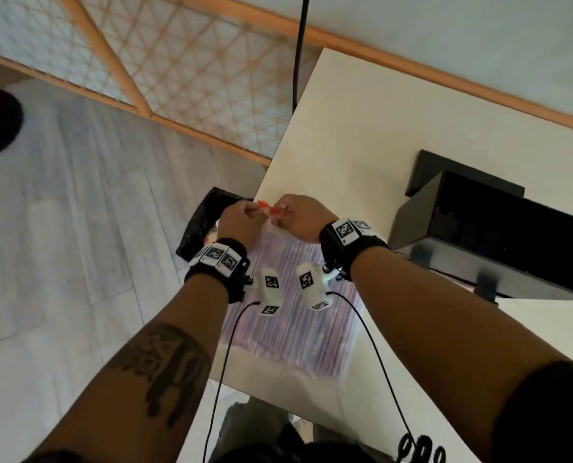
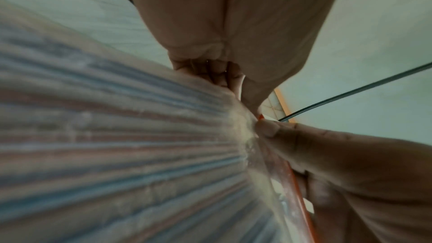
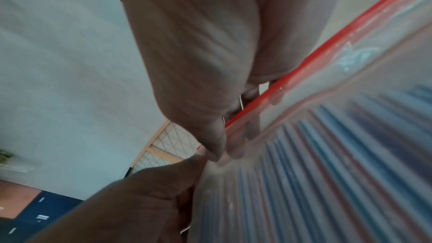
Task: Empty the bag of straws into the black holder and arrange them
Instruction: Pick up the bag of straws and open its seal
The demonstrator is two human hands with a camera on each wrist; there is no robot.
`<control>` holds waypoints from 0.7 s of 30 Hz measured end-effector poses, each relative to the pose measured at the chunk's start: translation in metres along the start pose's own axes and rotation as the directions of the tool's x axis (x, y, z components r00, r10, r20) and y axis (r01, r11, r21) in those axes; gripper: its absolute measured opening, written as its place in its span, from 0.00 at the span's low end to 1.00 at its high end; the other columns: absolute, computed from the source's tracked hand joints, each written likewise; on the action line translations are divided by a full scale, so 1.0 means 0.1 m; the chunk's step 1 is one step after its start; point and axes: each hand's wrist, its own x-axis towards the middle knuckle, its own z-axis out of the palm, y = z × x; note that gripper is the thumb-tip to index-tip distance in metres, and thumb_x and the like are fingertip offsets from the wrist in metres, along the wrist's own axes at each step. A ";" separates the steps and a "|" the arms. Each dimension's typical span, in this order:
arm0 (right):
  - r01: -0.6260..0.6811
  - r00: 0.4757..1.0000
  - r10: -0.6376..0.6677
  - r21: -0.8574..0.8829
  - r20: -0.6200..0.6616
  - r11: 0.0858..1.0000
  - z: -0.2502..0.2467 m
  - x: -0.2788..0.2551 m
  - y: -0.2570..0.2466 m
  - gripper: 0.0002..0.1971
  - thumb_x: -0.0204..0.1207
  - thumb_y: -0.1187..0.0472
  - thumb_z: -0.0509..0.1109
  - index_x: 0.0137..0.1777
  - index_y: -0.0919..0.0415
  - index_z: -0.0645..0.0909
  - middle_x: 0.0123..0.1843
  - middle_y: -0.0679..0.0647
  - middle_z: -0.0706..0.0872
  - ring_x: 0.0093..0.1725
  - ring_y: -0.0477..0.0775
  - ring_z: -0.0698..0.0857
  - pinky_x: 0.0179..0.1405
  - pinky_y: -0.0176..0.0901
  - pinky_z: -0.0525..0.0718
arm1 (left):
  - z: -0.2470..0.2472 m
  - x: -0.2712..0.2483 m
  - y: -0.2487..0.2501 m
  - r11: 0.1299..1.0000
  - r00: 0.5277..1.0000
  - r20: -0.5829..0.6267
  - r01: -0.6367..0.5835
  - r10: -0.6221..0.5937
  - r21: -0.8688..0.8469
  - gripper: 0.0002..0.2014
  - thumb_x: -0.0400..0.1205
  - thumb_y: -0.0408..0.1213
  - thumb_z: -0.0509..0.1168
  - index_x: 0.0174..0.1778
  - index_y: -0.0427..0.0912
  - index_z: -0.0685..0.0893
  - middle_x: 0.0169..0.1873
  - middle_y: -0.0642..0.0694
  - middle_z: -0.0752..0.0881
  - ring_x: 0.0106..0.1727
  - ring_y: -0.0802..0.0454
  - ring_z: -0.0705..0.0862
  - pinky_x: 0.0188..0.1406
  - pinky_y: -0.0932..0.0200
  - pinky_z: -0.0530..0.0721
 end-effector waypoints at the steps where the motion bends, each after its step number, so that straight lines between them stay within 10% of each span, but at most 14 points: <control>1: 0.013 1.000 -0.013 -0.003 0.005 1.000 -0.01 -0.03 0.00 0.12 0.82 0.50 0.66 0.52 0.59 0.85 0.54 0.56 0.87 0.54 0.61 0.85 0.56 0.58 0.83 | -0.01 -0.02 0.00 1.000 1.000 -0.001 -0.008 0.008 -0.007 0.14 0.84 0.43 0.70 0.59 0.38 0.89 0.49 0.46 0.90 0.50 0.49 0.86 0.51 0.59 0.82; 9: -0.058 0.994 0.063 0.062 -0.087 0.996 -0.13 -0.60 0.34 0.20 0.80 0.37 0.64 0.41 0.55 0.80 0.35 0.48 0.81 0.41 0.55 0.81 0.43 0.50 0.74 | -0.29 -0.33 0.02 0.981 0.990 -0.083 -0.128 0.117 -0.144 0.12 0.88 0.41 0.66 0.57 0.36 0.88 0.42 0.47 0.85 0.38 0.58 0.78 0.38 0.75 0.76; 12: -0.057 0.979 0.061 0.025 -0.195 0.998 -0.21 -1.00 0.40 0.20 0.80 0.39 0.67 0.42 0.57 0.81 0.37 0.50 0.81 0.43 0.57 0.81 0.44 0.50 0.75 | -0.45 -0.43 -0.05 0.975 0.987 -0.129 -0.119 0.096 -0.187 0.12 0.87 0.42 0.65 0.53 0.37 0.88 0.37 0.48 0.81 0.35 0.56 0.74 0.43 0.58 0.75; 17: 0.082 0.914 -0.087 -0.029 -0.397 0.996 -0.33 -1.75 0.38 0.16 0.74 0.38 0.73 0.43 0.51 0.82 0.49 0.47 0.78 0.49 0.49 0.79 0.51 0.43 0.76 | -0.79 -0.90 0.02 0.824 0.986 -0.121 -0.159 0.111 -0.544 0.08 0.89 0.40 0.64 0.55 0.40 0.84 0.48 0.45 0.87 0.46 0.53 0.83 0.48 0.60 0.83; 21: 0.115 0.908 -0.054 0.123 -0.415 0.986 -0.42 -2.32 0.28 0.12 0.69 0.42 0.78 0.40 0.47 0.81 0.67 0.41 0.74 0.60 0.38 0.79 0.59 0.28 0.76 | -0.97 -1.34 0.01 0.570 0.934 0.052 -0.171 0.353 -0.804 0.08 0.88 0.42 0.66 0.54 0.40 0.79 0.67 0.22 0.80 0.75 0.22 0.77 0.76 0.24 0.68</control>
